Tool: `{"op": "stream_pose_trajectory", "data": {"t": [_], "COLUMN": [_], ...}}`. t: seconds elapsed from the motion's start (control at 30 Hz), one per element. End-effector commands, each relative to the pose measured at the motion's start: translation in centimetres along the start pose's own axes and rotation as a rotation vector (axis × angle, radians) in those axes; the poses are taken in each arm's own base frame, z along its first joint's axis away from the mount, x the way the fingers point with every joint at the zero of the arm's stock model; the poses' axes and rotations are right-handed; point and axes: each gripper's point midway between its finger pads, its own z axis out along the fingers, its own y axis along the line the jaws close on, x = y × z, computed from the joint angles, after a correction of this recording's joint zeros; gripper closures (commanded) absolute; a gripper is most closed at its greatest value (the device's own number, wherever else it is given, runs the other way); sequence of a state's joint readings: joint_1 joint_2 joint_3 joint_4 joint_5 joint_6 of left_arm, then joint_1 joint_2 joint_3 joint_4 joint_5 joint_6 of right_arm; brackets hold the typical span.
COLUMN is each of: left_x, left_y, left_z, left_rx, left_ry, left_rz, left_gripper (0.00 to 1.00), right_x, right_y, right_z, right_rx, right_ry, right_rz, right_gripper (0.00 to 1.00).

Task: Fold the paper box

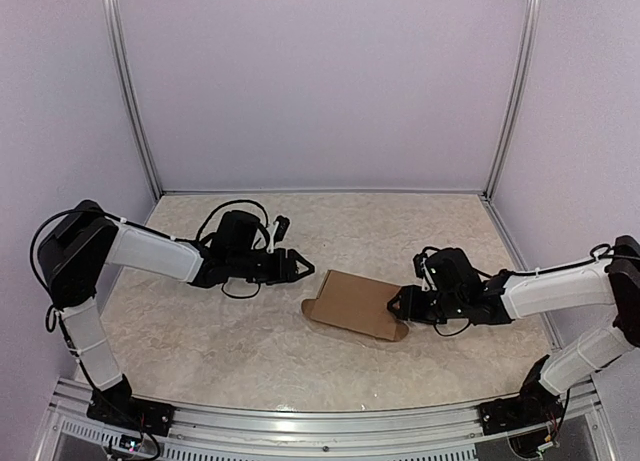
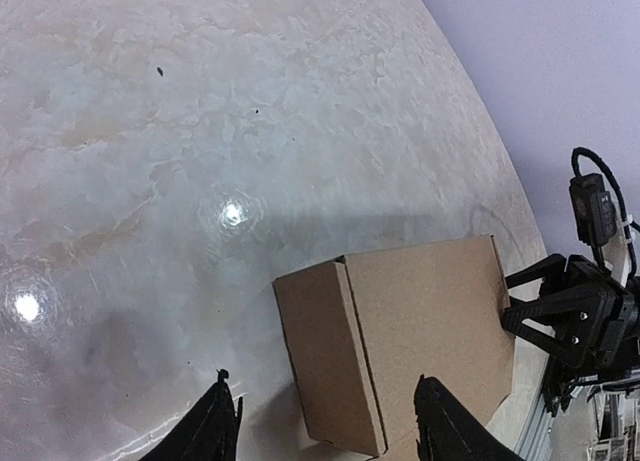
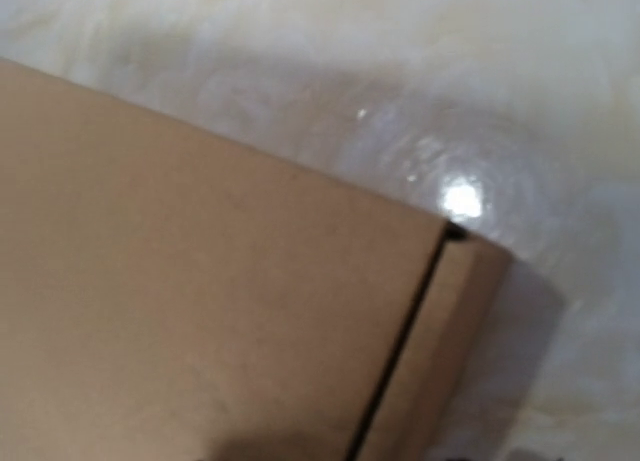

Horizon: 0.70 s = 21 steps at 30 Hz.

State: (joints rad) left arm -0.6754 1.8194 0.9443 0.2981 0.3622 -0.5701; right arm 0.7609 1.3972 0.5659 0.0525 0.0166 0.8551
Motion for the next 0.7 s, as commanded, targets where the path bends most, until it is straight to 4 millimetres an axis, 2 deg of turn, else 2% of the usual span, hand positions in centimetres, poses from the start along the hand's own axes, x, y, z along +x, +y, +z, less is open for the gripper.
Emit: {"op": "stream_pose_trajectory", "data": {"t": [0.0,0.23,0.47,0.67], "left_x": [0.5,2.2,3.0,3.9], "left_y": [0.4,1.7,2.9,3.1], "left_z": [-0.1,-0.8,-2.8,-4.5], "left_rx": [0.043,0.027,0.001,-0.022], "left_ry": [0.003,0.016,0.006,0.011], "left_rz": [-0.058,-0.095,-0.133,-0.179], "left_gripper": [0.41,0.42,0.42,0.41], "right_x": [0.0,0.3,0.5,0.7], "right_y": [0.7,1.7,3.8,3.9], "right_z": [0.3,1.3,2.4,3.3], "right_rx": [-0.093,-0.164,-0.266,-0.265], "right_ry": [-0.003,0.006,0.042,0.057], "right_rz": [0.054,0.044,0.030,0.027], "right_gripper": [0.54,0.69,0.86,0.94]}}
